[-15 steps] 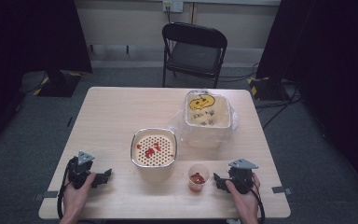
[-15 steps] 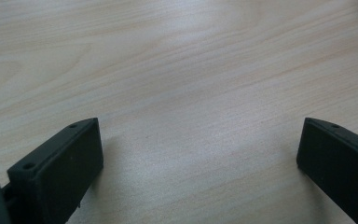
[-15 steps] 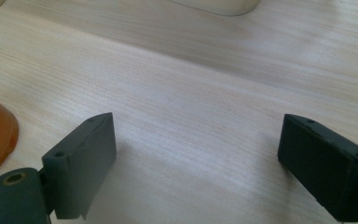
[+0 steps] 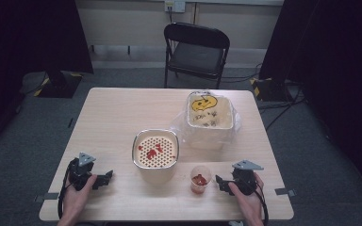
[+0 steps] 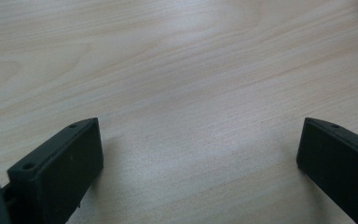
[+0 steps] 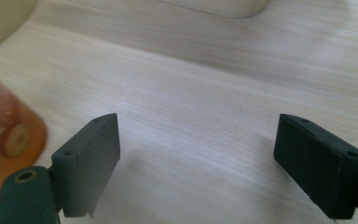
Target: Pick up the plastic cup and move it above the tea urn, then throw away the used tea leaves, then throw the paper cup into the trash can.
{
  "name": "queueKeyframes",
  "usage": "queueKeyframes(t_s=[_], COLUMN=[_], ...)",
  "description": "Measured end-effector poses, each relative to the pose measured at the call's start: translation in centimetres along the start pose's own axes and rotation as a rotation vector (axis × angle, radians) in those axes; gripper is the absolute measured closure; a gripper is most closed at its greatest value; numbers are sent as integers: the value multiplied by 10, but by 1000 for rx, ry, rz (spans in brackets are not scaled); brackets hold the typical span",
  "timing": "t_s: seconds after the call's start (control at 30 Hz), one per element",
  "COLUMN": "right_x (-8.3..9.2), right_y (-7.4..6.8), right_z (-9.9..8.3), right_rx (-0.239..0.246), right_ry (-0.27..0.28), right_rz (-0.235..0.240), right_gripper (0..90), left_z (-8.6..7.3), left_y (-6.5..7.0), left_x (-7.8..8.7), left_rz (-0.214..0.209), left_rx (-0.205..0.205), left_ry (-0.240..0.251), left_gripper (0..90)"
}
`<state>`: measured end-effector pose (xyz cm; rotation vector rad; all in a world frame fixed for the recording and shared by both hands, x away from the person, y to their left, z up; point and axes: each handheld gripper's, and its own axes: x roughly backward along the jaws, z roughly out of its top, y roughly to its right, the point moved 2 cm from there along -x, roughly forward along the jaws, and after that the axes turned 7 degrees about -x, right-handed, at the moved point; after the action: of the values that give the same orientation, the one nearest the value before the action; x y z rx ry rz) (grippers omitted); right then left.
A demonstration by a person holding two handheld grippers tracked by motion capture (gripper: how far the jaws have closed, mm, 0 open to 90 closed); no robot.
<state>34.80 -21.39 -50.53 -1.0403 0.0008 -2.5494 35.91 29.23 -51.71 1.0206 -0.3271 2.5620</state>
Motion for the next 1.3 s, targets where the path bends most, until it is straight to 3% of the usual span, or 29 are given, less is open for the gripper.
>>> queueKeyframes(t_s=[0.47, 0.93, 1.2, 1.3], right_x=[21, 29, 23, 17], right_y=[-24, -53, -71, -76], right_z=[-7, -15, -6, 1], right_rx=[36, 84, 109, 119], right_ry=[-12, -42, -7, 9], right_rz=[113, 239, 289, 285], right_gripper=[187, 197, 201, 202], left_z=[0, 0, 0, 0], left_y=[0, 0, 0, 0], left_x=[0, 0, 0, 0], left_rz=[0, 0, 0, 0], left_rx=[0, 0, 0, 0], left_ry=[0, 0, 0, 0], left_gripper=[0, 0, 0, 0])
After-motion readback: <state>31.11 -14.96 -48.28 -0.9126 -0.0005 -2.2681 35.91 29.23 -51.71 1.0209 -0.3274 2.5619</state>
